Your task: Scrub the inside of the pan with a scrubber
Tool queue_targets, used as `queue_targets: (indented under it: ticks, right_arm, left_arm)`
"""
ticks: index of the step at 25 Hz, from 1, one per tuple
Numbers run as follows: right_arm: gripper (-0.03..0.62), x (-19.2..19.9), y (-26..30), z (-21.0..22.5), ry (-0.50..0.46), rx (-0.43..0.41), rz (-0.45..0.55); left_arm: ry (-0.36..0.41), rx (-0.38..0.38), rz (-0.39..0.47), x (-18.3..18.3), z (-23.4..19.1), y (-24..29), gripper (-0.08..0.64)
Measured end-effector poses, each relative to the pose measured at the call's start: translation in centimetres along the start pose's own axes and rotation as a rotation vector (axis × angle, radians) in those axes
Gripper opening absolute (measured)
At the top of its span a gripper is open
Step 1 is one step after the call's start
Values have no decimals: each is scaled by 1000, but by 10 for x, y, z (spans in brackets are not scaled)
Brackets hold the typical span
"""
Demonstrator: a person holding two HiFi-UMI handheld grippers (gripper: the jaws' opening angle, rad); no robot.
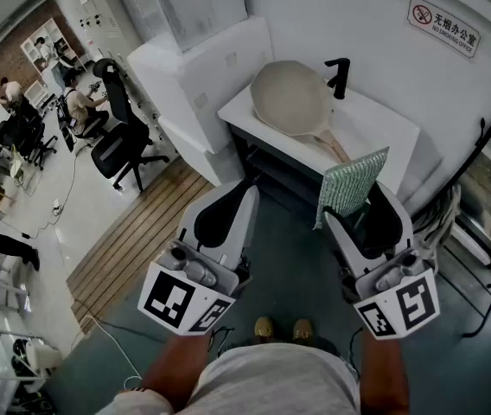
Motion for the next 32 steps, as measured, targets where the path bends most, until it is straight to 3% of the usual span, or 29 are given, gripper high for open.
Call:
queue_targets:
  ticks: [13,32]
  right_arm:
    - [304,1,1,-5,27,15,21]
    - [304,21,37,-35,12,77,-22]
  left_arm:
    - [-15,-13,7,1,-12,-12,17]
    - [-60,-9,18,10,-82,-35,17]
Point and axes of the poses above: the fingertips, and each gripper's own axes: y forward along the fingers, z to its right, x out of its underside, the point moved 5 cm from there along -y, backward along the fingers, and after that the axes turned 8 degrees about -x, right-handed, at the moved point
